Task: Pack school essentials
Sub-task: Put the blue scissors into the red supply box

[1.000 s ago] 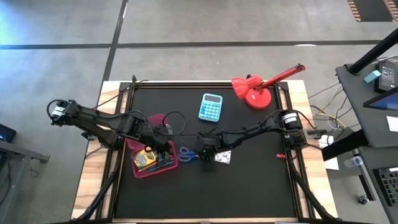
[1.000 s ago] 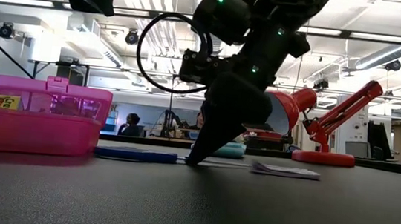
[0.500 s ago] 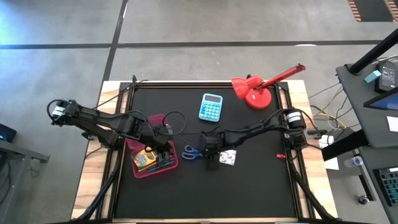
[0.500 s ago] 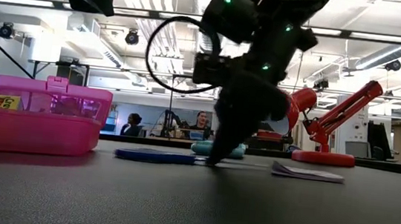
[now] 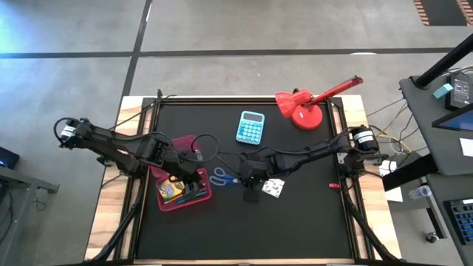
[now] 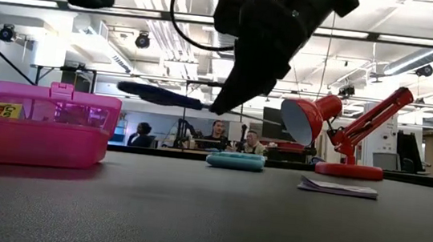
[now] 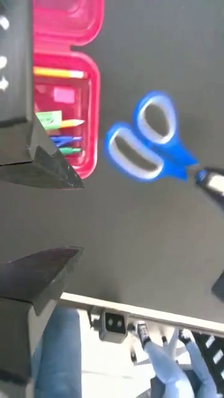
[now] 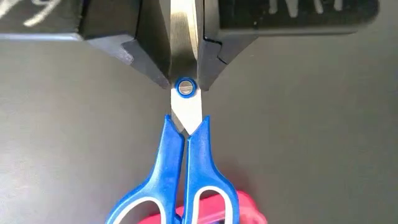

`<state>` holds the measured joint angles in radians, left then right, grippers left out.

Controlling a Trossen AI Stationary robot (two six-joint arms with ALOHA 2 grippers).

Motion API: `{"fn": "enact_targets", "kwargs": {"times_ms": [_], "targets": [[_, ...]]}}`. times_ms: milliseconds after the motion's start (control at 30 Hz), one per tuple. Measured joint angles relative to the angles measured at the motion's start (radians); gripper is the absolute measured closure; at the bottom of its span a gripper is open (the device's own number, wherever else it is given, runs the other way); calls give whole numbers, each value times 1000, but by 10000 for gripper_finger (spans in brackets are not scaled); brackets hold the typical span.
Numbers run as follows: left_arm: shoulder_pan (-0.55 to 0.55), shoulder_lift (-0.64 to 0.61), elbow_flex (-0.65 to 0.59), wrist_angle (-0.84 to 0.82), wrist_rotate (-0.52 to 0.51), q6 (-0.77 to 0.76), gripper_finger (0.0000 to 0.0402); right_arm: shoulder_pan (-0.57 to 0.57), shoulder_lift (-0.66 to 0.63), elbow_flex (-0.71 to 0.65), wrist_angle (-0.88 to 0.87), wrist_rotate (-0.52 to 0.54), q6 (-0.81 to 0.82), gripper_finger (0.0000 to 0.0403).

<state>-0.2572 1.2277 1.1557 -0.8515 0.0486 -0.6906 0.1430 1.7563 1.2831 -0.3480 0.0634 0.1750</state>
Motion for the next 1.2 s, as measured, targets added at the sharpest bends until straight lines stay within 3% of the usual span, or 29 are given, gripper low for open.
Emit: {"fn": "enact_targets", "kwargs": {"times_ms": [167,300,500,700,833,1000,1200], "targets": [[-71,-47,0,-7,-118,-94,258,4,-27,-1,-13,128,1,356],[-131,-97,0,-27,-216,-171,258,10,-49,0,56,133,-1,356],[-173,-162,0,-27,-332,-248,258,37,-12,1,297,131,-22,356],[-177,-193,0,-26,-336,-284,258,34,61,1,453,122,7,355],[-194,-181,-1,-46,-337,-376,258,45,62,13,461,178,-15,355],[-256,-149,-2,-57,-561,-532,258,59,62,20,449,289,-75,355],[-312,-146,-2,-124,-650,-670,258,57,54,22,399,357,-83,355]]}}
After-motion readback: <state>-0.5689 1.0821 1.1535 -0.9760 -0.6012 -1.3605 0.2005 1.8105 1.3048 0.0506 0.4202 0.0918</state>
